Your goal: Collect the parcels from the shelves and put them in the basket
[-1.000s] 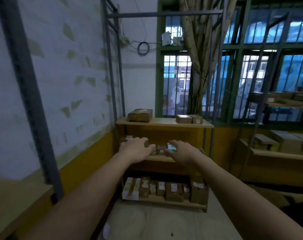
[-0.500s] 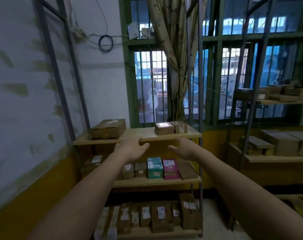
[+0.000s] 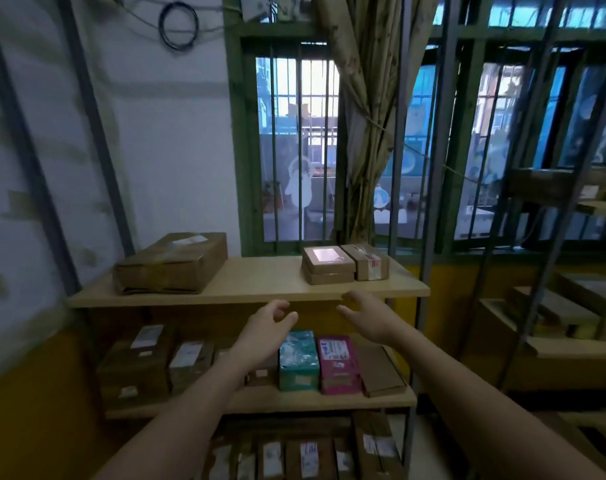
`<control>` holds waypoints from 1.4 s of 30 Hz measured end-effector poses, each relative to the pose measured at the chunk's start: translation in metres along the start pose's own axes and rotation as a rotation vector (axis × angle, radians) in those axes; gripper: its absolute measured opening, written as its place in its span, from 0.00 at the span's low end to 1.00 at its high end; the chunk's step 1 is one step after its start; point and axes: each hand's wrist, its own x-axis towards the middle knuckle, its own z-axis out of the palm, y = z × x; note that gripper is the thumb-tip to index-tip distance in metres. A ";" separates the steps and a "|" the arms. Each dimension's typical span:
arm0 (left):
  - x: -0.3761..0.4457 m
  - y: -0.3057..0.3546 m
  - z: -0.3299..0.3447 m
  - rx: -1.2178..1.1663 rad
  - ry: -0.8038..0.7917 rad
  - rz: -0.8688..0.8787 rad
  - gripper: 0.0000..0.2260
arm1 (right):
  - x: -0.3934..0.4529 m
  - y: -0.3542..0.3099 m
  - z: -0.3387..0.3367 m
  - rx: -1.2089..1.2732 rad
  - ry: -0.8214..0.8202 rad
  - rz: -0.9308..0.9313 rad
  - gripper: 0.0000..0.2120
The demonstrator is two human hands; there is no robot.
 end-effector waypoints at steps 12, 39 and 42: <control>0.223 -0.007 0.036 -0.258 0.040 -0.007 0.18 | 0.168 0.053 0.029 -0.019 0.214 0.076 0.21; 0.318 0.007 0.095 -0.510 0.254 -0.151 0.21 | 0.271 0.083 0.032 0.218 0.088 -0.105 0.15; 0.314 0.019 0.091 -0.670 0.324 -0.116 0.18 | 0.274 0.081 0.023 0.415 0.088 -0.046 0.14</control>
